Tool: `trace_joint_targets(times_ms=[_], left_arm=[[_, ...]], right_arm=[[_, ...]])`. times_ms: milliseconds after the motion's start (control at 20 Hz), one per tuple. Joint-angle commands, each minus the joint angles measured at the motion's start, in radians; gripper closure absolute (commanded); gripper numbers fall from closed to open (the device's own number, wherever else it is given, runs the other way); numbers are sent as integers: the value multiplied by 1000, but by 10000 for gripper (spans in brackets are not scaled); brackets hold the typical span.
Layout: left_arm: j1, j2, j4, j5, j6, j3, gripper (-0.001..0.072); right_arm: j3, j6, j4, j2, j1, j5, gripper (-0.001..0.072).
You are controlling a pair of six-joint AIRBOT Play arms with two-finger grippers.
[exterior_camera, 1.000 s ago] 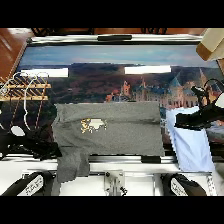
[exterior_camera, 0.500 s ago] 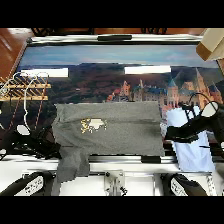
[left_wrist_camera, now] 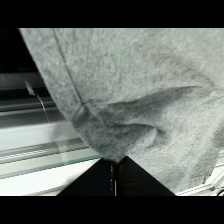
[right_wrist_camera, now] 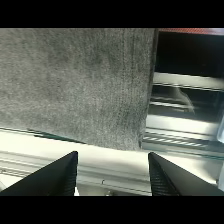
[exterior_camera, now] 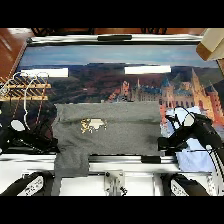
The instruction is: Fold the shirts.
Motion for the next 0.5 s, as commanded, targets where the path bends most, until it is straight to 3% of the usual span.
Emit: trace_joint_targets(times_ms=[0, 450], left_arm=[[0, 10, 0, -11, 0, 11, 682], [0, 45, -19, -11, -1, 11, 682]], right_arm=[[-34, 10, -10, -17, 5, -45, 147], [-78, 58, 29, -17, 5, -122, 148]])
